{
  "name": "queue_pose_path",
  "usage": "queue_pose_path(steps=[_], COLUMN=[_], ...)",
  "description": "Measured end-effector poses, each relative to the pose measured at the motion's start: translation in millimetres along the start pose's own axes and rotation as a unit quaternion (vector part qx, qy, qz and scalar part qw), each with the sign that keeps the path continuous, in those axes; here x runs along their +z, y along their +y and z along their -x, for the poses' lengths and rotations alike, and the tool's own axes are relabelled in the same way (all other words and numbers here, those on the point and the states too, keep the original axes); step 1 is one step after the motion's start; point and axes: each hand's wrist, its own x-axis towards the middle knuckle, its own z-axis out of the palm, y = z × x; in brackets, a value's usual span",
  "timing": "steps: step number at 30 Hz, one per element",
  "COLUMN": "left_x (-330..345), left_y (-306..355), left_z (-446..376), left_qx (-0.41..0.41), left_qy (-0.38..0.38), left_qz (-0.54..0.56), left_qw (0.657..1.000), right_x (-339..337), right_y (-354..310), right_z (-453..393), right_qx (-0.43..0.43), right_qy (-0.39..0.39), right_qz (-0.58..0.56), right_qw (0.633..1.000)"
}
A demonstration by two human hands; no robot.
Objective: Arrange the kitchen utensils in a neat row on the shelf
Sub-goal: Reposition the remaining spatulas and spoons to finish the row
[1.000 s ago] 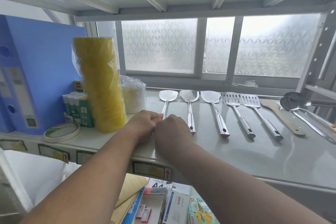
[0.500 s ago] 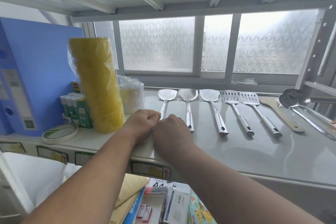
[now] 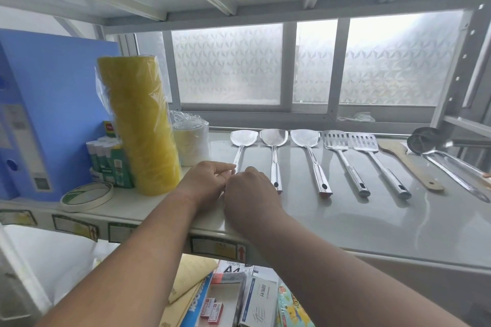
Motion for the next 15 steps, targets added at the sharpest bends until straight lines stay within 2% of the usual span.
queue_pose_path(steps=[15], left_x=[-0.6], left_y=[4.0], left_z=[1.9], left_qx=[0.004], left_qy=[0.009], left_qz=[-0.033], left_qw=[0.999], right_x=[4.4], right_y=[2.4], right_z=[-3.3], right_qx=[0.022], right_qy=[-0.006], right_qz=[-0.015], right_qw=[1.0])
